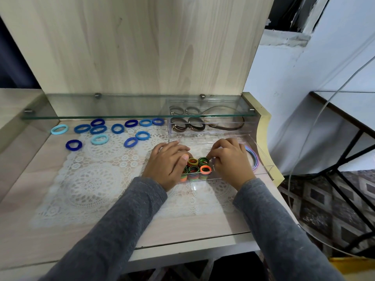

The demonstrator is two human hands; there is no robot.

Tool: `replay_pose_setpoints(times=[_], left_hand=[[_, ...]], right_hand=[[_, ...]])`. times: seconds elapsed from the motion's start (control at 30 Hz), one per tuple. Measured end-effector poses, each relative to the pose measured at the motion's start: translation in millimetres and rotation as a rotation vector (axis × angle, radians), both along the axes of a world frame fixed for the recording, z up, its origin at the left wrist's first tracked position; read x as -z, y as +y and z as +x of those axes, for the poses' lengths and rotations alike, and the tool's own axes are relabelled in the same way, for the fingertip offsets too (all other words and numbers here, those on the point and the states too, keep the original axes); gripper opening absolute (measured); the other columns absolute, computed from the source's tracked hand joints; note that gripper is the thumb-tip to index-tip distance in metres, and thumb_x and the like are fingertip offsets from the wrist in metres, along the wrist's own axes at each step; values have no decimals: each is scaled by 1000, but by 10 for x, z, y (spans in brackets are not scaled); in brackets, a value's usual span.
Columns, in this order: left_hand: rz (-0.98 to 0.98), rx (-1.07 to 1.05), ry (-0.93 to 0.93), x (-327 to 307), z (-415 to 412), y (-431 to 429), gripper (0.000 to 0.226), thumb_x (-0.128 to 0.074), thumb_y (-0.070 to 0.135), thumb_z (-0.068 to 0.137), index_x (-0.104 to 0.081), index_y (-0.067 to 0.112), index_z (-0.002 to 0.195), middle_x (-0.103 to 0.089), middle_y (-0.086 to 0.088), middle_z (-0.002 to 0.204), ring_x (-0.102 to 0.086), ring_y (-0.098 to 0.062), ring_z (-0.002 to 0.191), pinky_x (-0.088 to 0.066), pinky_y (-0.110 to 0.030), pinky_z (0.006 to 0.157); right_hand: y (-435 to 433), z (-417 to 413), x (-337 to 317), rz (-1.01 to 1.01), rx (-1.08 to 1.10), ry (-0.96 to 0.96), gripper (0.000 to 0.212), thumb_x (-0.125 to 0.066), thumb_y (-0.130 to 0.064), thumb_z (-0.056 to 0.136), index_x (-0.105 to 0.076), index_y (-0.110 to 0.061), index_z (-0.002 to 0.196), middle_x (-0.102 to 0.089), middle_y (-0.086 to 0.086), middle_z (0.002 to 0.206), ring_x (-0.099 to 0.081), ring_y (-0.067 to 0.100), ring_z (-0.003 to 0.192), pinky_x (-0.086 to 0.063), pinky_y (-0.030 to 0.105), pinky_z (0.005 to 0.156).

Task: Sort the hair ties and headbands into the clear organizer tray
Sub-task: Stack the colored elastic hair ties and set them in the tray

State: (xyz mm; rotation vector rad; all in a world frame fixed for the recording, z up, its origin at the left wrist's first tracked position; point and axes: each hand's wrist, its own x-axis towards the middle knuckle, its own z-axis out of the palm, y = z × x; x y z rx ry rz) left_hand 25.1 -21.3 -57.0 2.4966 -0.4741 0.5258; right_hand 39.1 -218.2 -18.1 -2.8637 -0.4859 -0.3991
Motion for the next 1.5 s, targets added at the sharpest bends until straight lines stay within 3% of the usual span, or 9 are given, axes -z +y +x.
replay_pose_setpoints(times=[0.37,0.67,0.83,0.97,1.2,1.5], left_hand=[[-42,17,-24,-6,-13,0,59,-14,42,97,-70,25,104,-65,11,116,-46,-13,127,-25,-39,110],[-64,-24,-58,-16,-22,4,56,-15,40,97,-70,25,101,-67,11,113,-50,-13,124,-26,-40,110],[-99,-97,-98,-28,-13,13,53,-19,36,98,-70,26,89,-68,12,107,-55,-13,116,-31,-44,107],[-87,-79,-119,-12,-21,12,52,-20,35,98,-70,26,87,-68,13,106,-55,-11,116,-30,-40,107],[-157,-257,-235,-76,-72,70,52,-25,31,97,-71,21,76,-70,9,94,-62,-14,99,-41,-46,96],[-121,-225,-232,-54,-44,65,53,-24,32,97,-72,22,75,-71,9,95,-62,-16,101,-42,-44,96]], right_hand=[[1,36,67,169,-31,5,30,-56,-2,85,-76,-22,95,-64,-2,106,-45,23,107,-32,37,83],[-1,32,45,146,-17,46,32,-51,-5,89,-73,-25,101,-60,-5,111,-41,18,111,-29,34,87],[-7,38,48,150,-23,63,32,-51,-6,88,-74,-25,101,-61,-5,111,-40,18,110,-27,33,85],[-8,51,59,144,-29,55,31,-52,-6,89,-74,-24,101,-61,-5,111,-41,18,110,-25,31,83],[-13,73,74,145,-5,97,25,-54,-15,92,-73,-27,103,-59,-7,113,-38,16,111,-28,34,90],[-4,80,44,94,-3,171,28,-50,-14,93,-71,-27,106,-57,-7,119,-36,17,115,-27,36,93]])
